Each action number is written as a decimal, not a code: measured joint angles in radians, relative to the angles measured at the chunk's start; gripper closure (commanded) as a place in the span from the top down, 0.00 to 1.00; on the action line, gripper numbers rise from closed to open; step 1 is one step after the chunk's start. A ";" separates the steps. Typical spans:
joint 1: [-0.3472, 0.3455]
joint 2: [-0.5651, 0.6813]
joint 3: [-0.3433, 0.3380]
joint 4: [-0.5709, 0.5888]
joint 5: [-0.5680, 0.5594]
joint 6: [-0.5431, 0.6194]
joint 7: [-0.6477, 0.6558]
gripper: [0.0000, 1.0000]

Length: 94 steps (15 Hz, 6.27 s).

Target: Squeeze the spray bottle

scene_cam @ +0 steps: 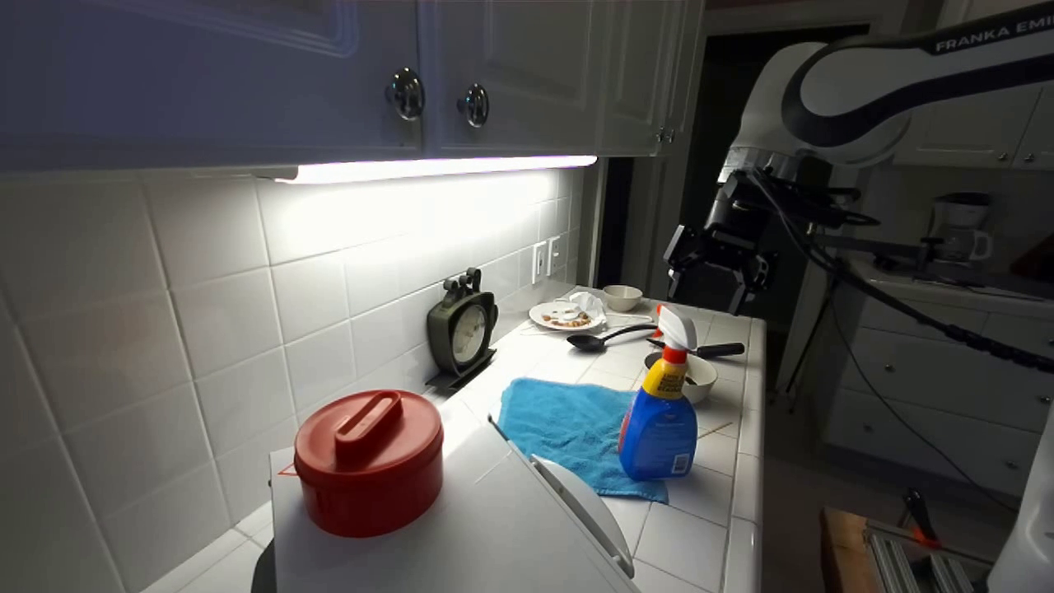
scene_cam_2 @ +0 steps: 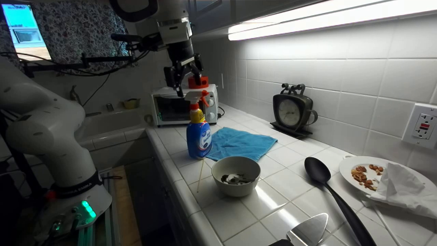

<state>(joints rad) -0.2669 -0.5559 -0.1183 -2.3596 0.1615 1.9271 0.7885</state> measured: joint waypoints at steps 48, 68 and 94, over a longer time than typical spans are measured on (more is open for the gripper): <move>-0.041 -0.068 -0.051 -0.316 0.468 0.435 0.336 1.00; -0.037 -0.064 -0.091 -0.361 0.762 0.369 0.241 1.00; -0.067 0.001 -0.100 -0.351 0.826 0.362 0.095 1.00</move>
<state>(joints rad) -0.3344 -0.5545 -0.2182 -2.7104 0.9874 2.2894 0.8840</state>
